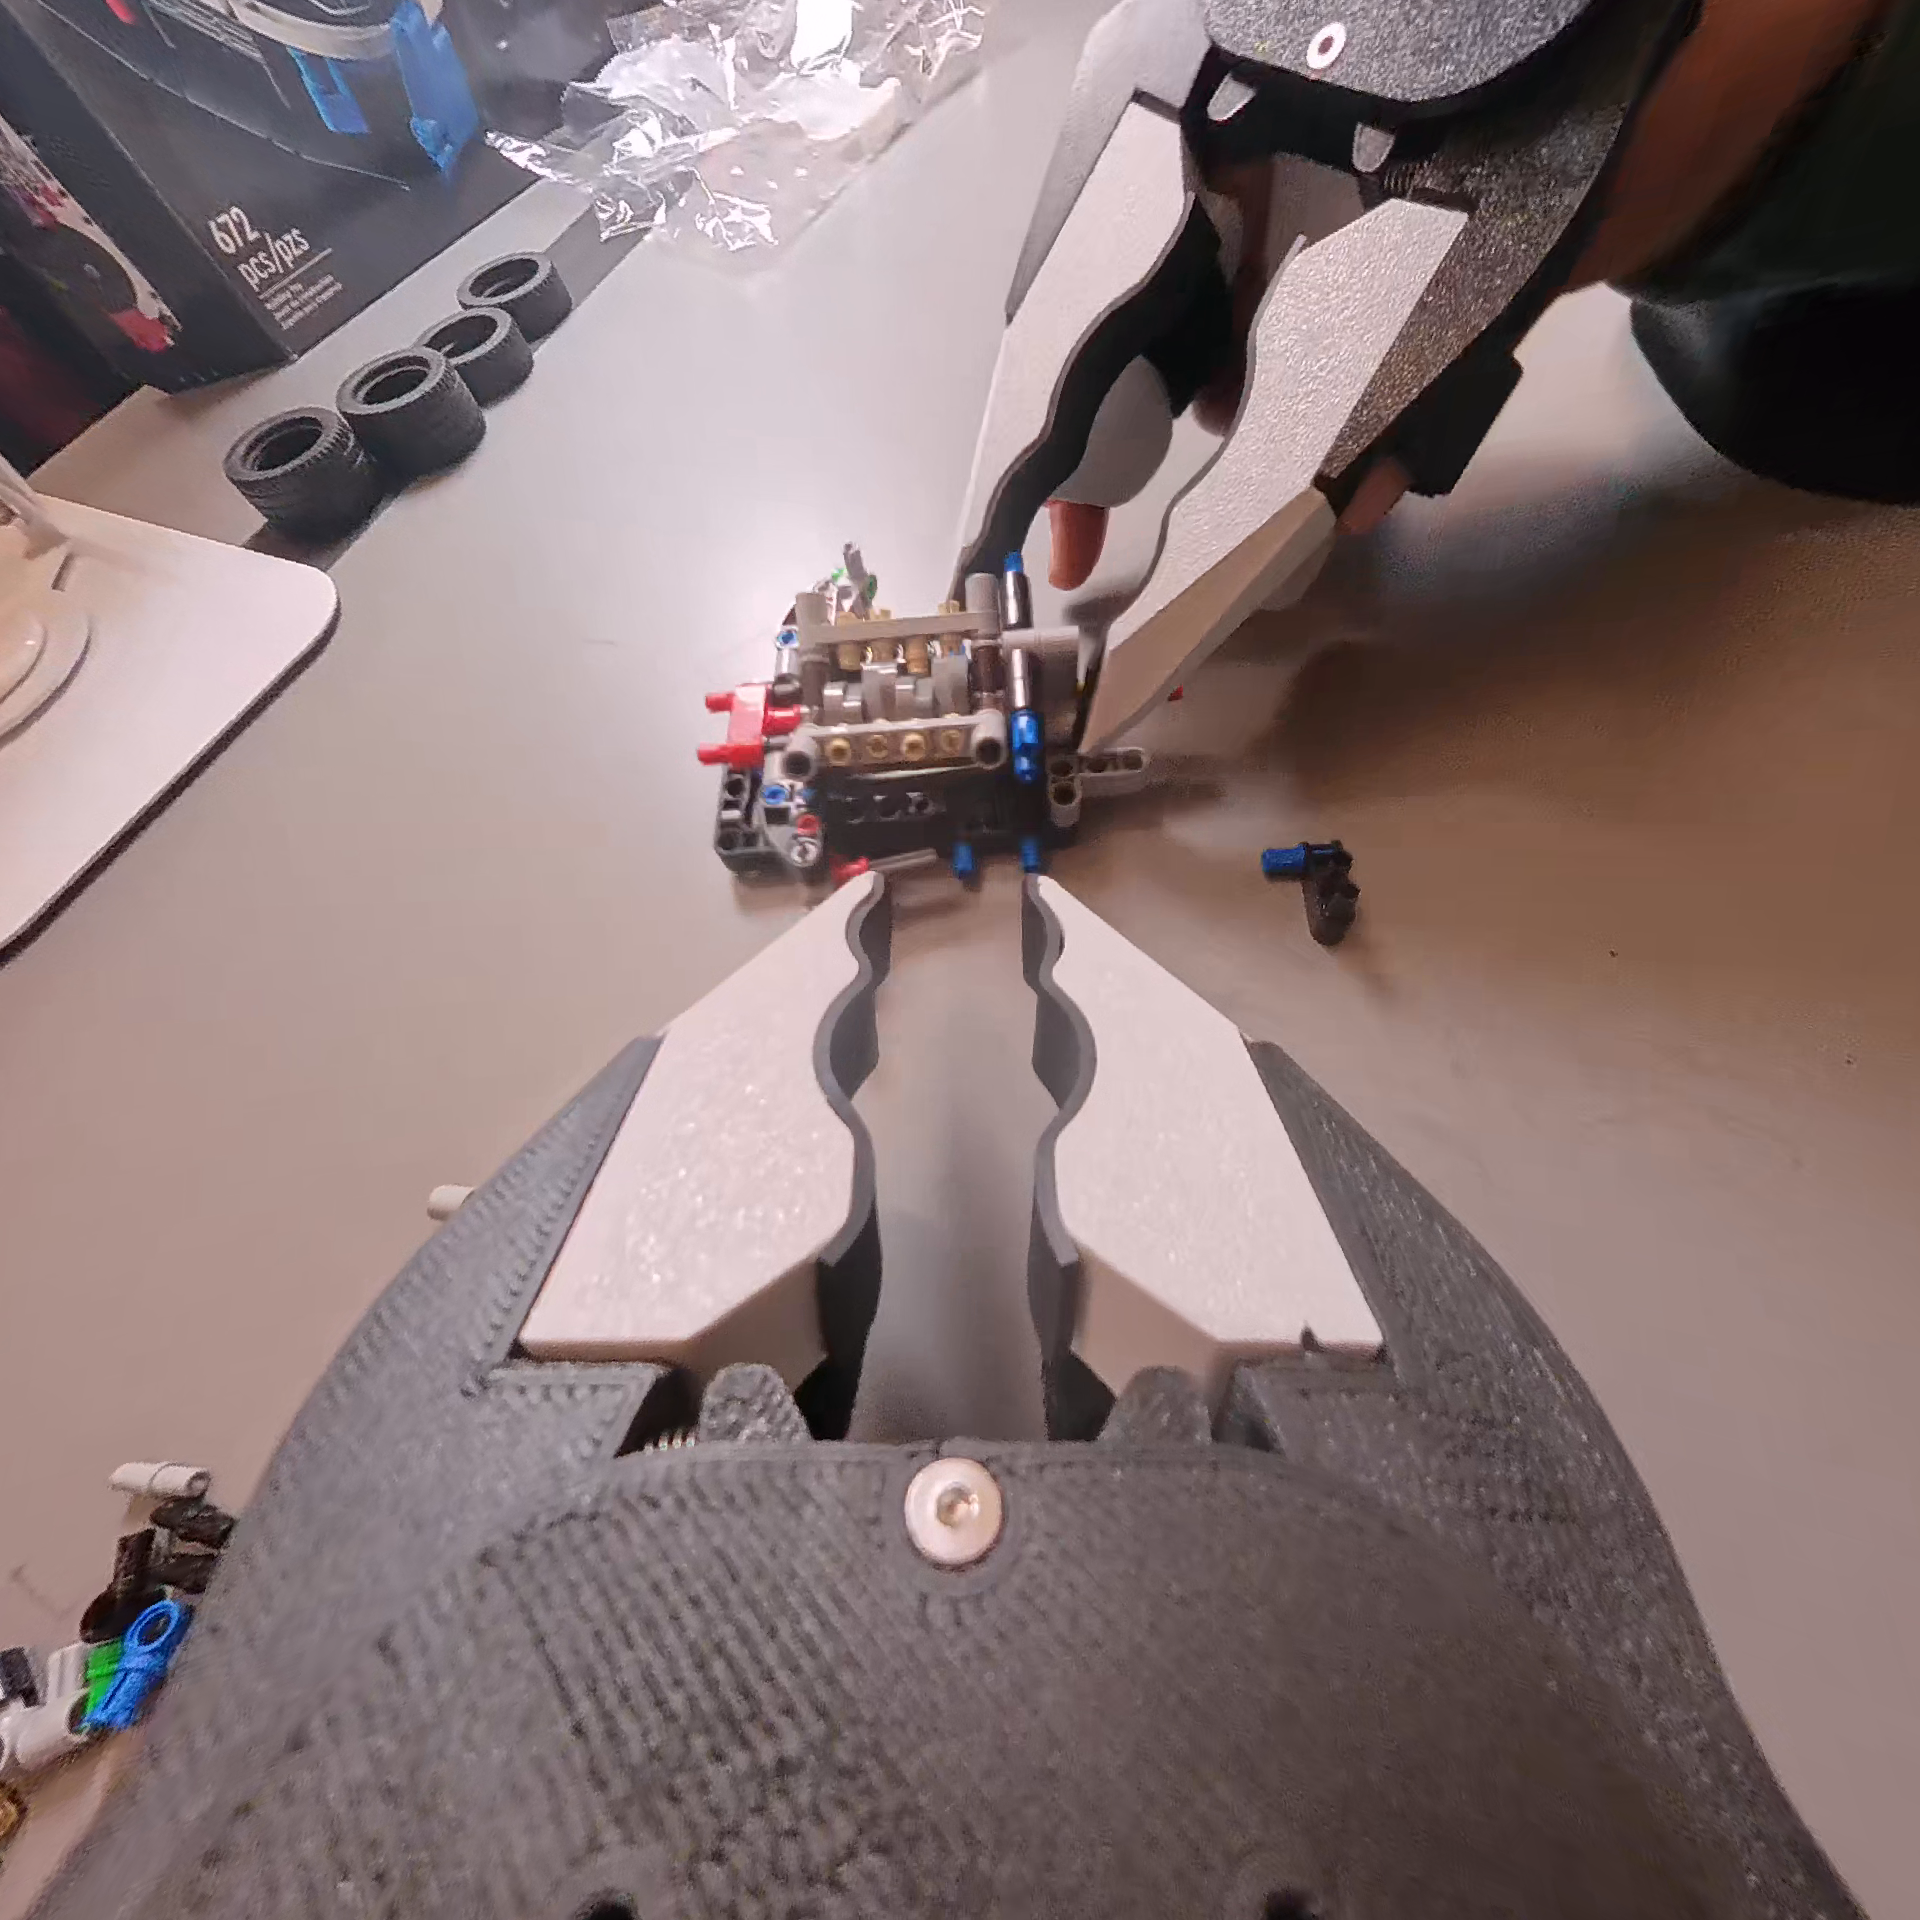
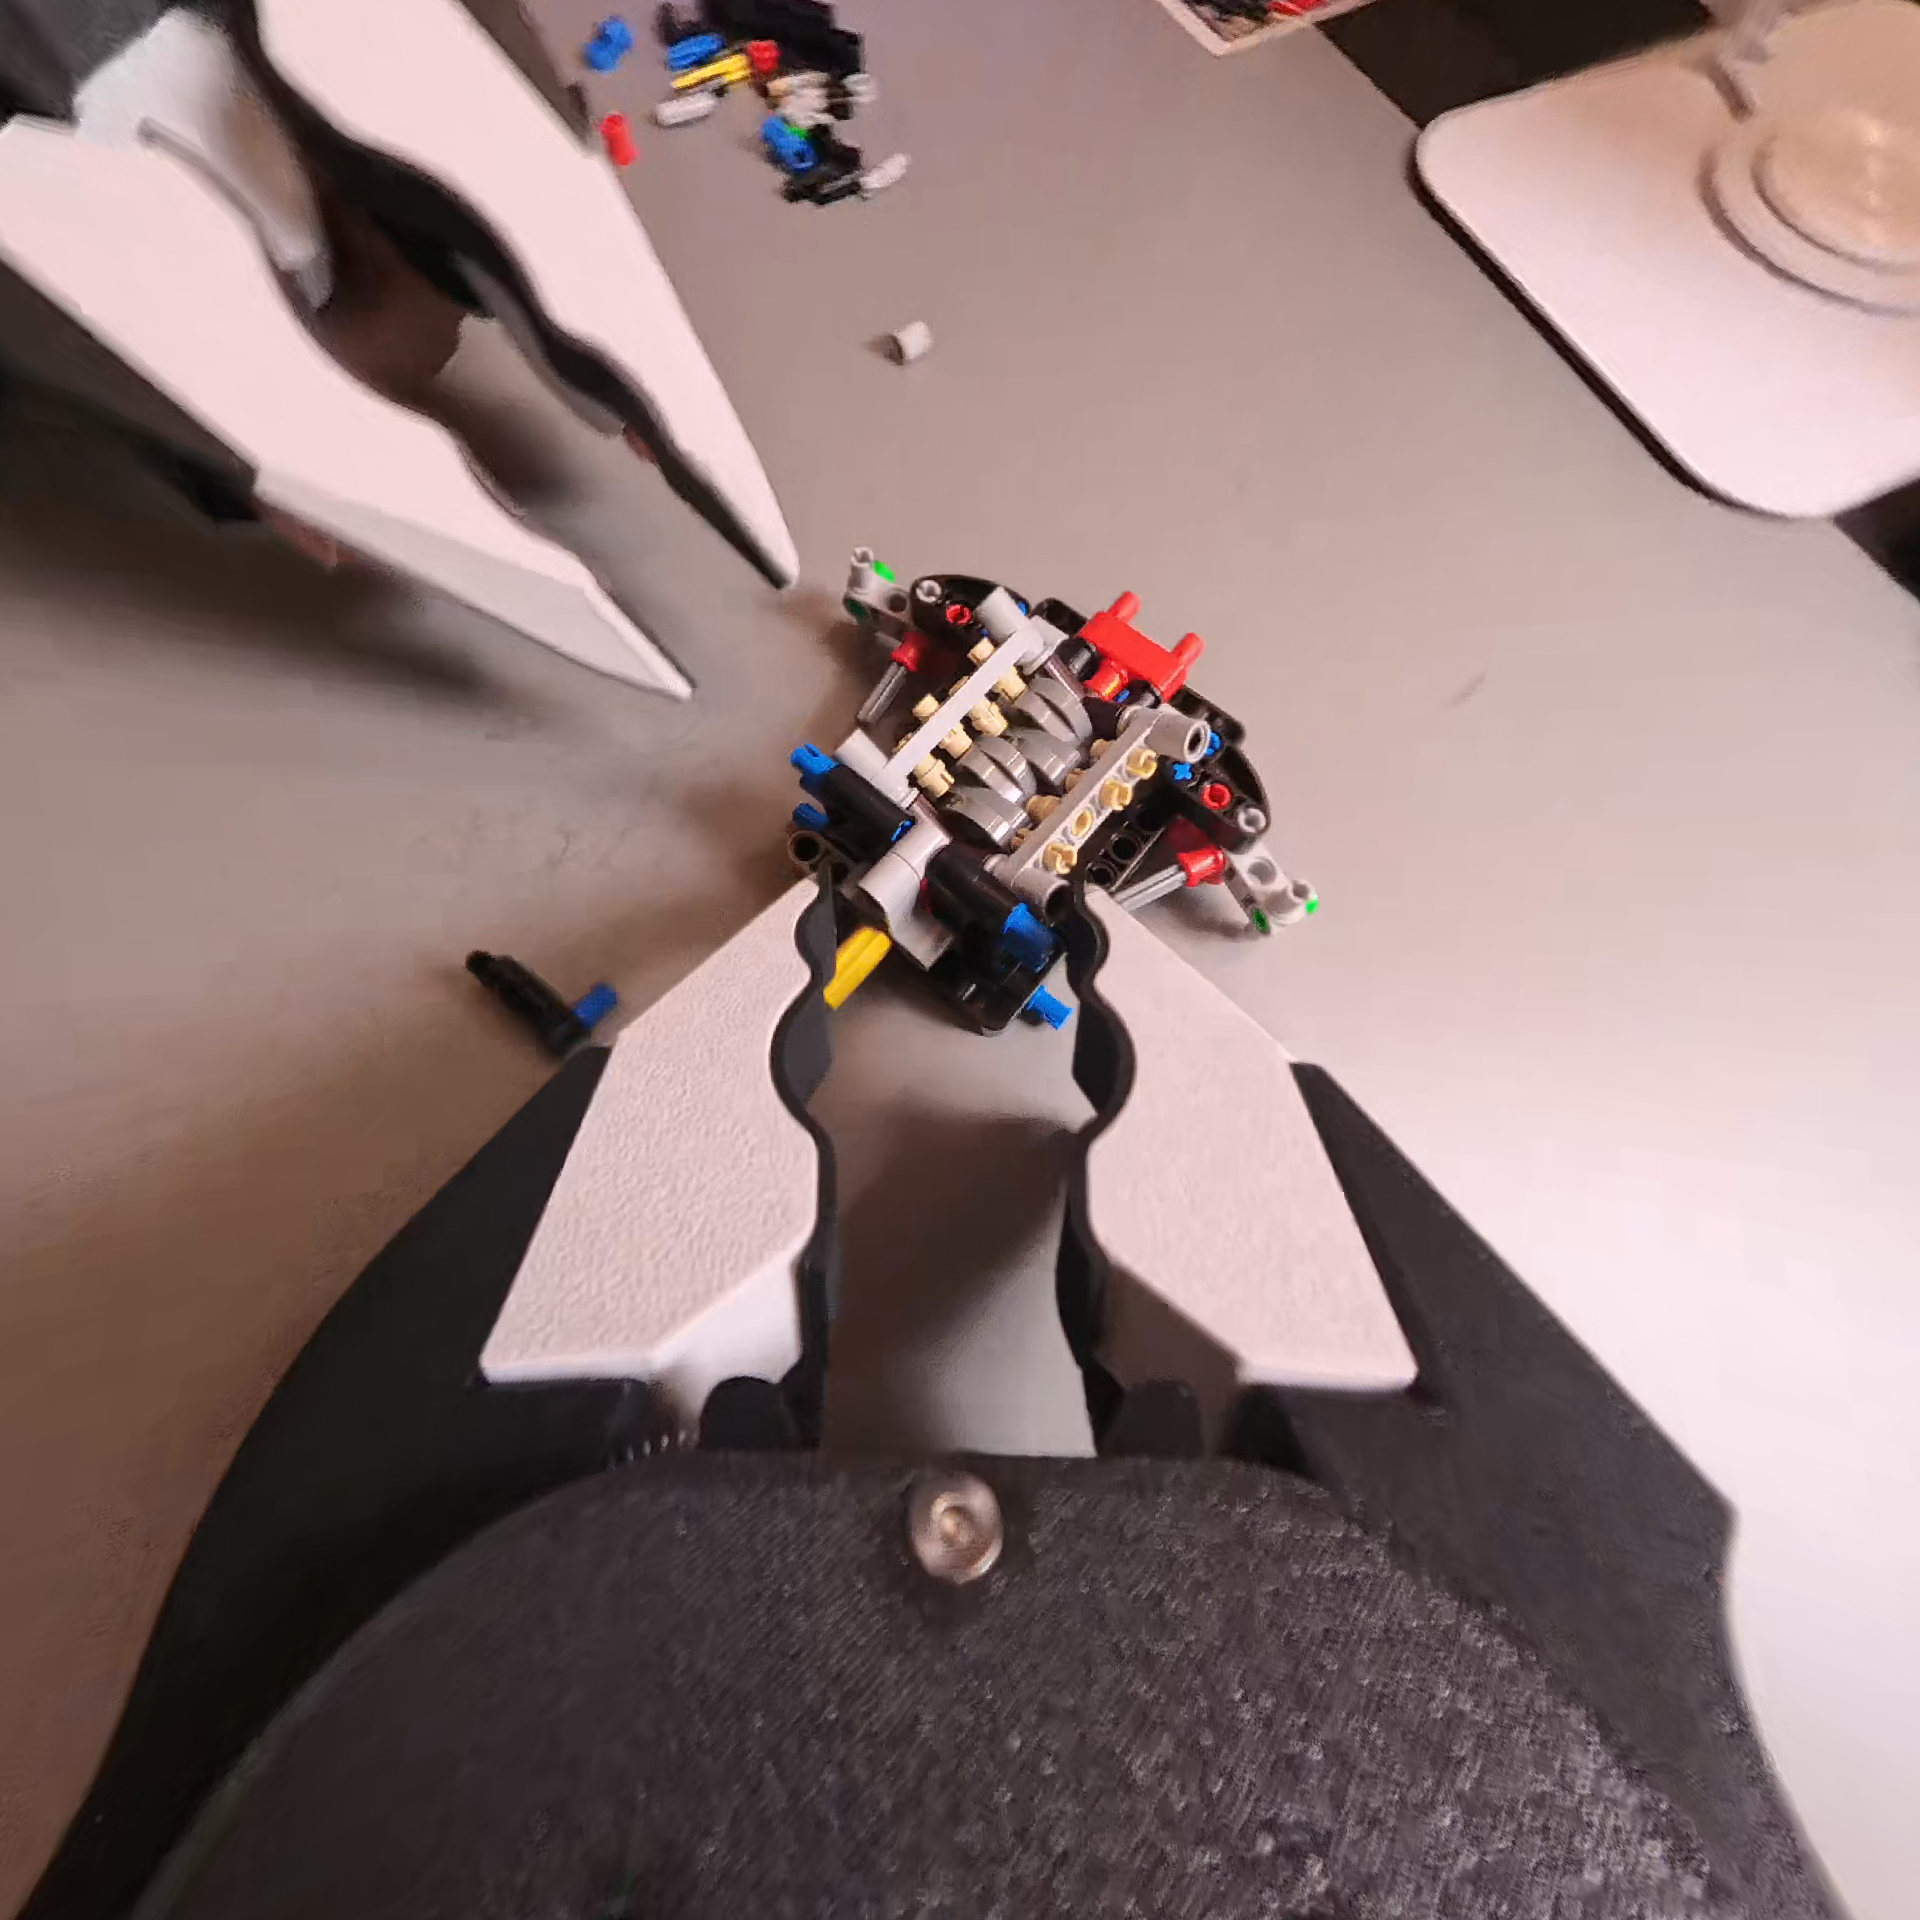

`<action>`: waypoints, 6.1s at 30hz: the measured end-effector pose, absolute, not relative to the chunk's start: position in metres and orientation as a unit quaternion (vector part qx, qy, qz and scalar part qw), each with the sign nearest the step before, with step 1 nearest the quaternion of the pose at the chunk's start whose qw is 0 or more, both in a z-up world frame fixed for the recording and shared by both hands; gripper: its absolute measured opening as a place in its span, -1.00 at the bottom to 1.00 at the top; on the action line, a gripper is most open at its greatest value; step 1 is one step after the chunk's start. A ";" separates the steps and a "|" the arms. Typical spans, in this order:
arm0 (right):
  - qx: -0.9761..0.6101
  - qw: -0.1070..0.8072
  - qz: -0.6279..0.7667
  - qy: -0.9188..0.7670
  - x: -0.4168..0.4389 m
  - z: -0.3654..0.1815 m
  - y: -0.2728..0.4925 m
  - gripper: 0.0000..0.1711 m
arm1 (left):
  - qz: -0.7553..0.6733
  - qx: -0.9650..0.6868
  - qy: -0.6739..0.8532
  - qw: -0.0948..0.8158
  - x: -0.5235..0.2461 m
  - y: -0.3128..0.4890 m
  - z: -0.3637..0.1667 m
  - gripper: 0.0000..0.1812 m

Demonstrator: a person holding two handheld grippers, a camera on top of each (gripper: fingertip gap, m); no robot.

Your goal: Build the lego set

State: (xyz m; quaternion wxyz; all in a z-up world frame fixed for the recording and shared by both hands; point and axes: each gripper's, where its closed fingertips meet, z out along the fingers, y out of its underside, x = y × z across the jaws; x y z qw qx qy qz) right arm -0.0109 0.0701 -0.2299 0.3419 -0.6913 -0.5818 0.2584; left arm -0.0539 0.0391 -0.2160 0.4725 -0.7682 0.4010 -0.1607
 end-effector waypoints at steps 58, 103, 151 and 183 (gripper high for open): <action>-0.476 0.538 0.284 -0.635 -0.004 -0.157 0.004 -0.78 | -0.692 -0.658 0.088 0.285 0.003 0.003 -0.156 -0.94; -0.598 0.291 0.579 -0.472 0.008 -0.145 0.005 -0.69 | -0.452 -0.673 0.365 0.457 -0.002 -0.004 -0.156 -0.92; -0.657 0.382 0.278 -0.587 0.021 -0.218 0.040 -0.83 | -0.238 -0.771 0.433 0.401 -0.041 0.040 -0.223 -0.66; -0.646 0.359 0.273 -0.615 0.019 -0.229 0.043 -0.83 | -0.221 -0.751 0.487 0.387 -0.033 0.053 -0.223 -0.78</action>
